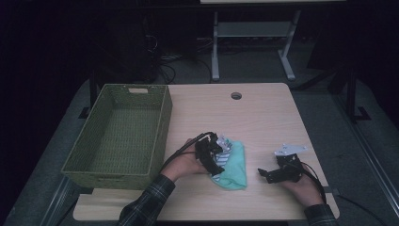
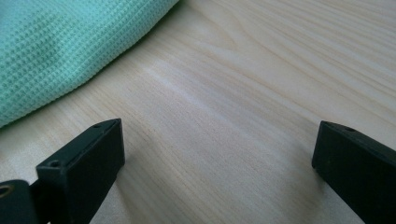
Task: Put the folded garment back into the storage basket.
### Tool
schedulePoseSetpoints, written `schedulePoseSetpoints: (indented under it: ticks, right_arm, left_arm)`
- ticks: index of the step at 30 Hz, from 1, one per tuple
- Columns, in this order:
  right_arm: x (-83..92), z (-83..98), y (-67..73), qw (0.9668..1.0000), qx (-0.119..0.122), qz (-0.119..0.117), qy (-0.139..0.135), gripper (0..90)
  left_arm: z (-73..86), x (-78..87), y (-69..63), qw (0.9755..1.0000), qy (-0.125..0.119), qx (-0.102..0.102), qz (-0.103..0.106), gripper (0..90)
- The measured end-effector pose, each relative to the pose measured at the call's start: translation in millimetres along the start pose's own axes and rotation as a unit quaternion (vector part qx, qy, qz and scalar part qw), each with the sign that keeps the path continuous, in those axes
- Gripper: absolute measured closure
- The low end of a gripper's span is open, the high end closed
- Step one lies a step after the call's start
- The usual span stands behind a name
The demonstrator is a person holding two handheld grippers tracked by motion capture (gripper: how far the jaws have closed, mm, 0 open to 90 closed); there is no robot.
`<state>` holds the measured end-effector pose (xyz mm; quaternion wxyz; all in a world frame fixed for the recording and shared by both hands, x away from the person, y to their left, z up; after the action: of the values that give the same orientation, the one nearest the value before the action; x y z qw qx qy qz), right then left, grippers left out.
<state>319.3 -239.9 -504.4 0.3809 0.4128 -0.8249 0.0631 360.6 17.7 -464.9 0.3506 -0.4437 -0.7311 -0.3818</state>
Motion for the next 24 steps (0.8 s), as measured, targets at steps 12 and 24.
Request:
schedulePoseSetpoints:
  ticks: [12,24]
  right_arm:
    - [0.0,0.0,0.1,1.0,0.001,-0.001,0.0,2.1]
    - [-0.1,0.1,-0.1,1.0,0.002,0.0,0.0,2.1]
  left_arm:
    - [3.7,-9.3,-3.5,0.9994,0.009,-0.025,0.022,16.3]
    - [4.9,-5.3,-3.8,0.9984,0.008,-0.02,0.053,41.3]
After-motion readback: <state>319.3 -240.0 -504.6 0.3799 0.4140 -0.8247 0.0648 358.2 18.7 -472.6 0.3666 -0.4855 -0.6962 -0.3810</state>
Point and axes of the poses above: each handheld gripper's, and its own axes: x roughly backward along the jaws, z roughly out of its underside, y roughly to its left, the point moved 3 cm from there along -x, roughly forward along the jaws, and after that the axes turned 14 degrees about -z, right-handed, at the moved point
